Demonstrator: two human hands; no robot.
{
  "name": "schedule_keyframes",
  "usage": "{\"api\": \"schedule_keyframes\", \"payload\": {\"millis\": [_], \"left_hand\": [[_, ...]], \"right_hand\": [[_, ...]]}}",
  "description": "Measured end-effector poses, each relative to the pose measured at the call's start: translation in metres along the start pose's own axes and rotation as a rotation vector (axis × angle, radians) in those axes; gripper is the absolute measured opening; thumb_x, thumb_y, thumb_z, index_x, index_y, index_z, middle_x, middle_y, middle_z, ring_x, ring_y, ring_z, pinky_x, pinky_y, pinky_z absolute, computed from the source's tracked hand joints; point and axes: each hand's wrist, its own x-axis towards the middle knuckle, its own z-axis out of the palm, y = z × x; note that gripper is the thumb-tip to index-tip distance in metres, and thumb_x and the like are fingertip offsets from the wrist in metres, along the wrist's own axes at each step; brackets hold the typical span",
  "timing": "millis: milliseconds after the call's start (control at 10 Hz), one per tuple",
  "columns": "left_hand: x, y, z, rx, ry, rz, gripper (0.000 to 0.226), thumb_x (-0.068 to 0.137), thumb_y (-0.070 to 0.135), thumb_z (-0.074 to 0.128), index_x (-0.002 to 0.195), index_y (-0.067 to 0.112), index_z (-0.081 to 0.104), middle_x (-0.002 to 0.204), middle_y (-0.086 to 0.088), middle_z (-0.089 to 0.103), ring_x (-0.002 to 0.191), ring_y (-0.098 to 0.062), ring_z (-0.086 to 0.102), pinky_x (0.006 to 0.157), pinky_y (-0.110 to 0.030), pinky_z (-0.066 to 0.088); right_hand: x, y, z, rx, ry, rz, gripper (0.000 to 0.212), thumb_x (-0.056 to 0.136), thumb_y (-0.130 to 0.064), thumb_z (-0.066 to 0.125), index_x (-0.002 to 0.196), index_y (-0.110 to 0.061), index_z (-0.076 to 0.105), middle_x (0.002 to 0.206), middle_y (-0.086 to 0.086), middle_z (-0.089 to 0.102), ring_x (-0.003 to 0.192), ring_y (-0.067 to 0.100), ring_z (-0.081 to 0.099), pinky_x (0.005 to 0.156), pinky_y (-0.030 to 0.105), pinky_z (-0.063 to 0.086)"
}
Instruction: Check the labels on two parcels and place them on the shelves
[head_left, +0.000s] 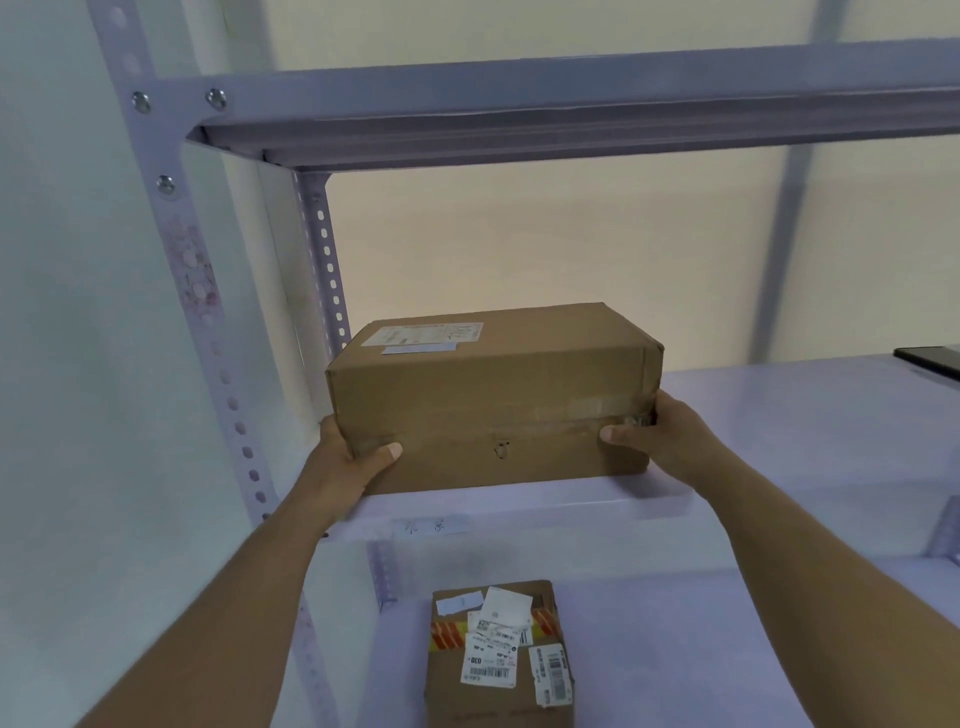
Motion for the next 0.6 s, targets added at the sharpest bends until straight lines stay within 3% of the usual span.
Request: {"api": "schedule_keyframes", "payload": {"millis": [200,300,400,500,600], "left_hand": [[0.000,-0.001,-0.003,-0.019,-0.009,0.031,0.089,0.078,0.033,0.068,0.147,0.019,0.013,0.147,-0.011,0.038,0.129,-0.034,0.044,0.106,-0.047,0.038],[-0.006,0.000,-0.006,-0.040,0.006,0.054,0.098,0.078,0.035,0.069,0.149,0.024,0.002,0.153,-0.010,0.031,0.135,-0.032,0.038,0.109,-0.049,0.035],[-0.016,0.006,-0.008,0.015,0.102,0.094,0.098,0.080,0.042,0.063,0.149,0.024,-0.005,0.159,-0.005,0.015,0.144,-0.028,0.022,0.111,-0.047,0.026],[-0.039,0.017,-0.013,0.086,0.203,0.234,0.092,0.081,0.045,0.061,0.149,0.025,0.001,0.160,0.000,0.012,0.145,-0.023,0.017,0.112,-0.043,0.023],[-0.061,0.030,-0.014,0.151,0.259,0.417,0.091,0.080,0.048,0.060,0.149,0.028,0.004,0.160,0.005,0.008,0.146,-0.015,0.010,0.114,-0.036,0.017]], "right_hand": [[-0.002,0.000,0.002,-0.017,0.011,0.035,0.057,0.078,-0.024,0.072,0.126,-0.010,0.046,0.120,0.008,0.058,0.103,0.025,0.053,0.086,0.034,0.043],[-0.007,-0.004,0.003,-0.039,0.083,0.047,0.070,0.076,-0.028,0.073,0.133,-0.006,0.037,0.131,0.011,0.052,0.106,0.025,0.050,0.084,0.034,0.041],[-0.012,-0.013,0.001,-0.138,0.245,0.047,0.098,0.075,-0.037,0.073,0.147,-0.003,0.015,0.149,0.016,0.034,0.133,0.032,0.037,0.097,0.038,0.037],[-0.036,-0.031,-0.001,-0.276,0.436,-0.025,0.097,0.078,-0.040,0.068,0.149,-0.008,0.010,0.153,0.016,0.027,0.142,0.030,0.022,0.104,0.045,0.034],[-0.058,-0.049,0.003,-0.337,0.542,-0.173,0.087,0.078,-0.039,0.067,0.147,-0.013,0.019,0.152,0.009,0.028,0.140,0.026,0.023,0.100,0.047,0.038]]}}
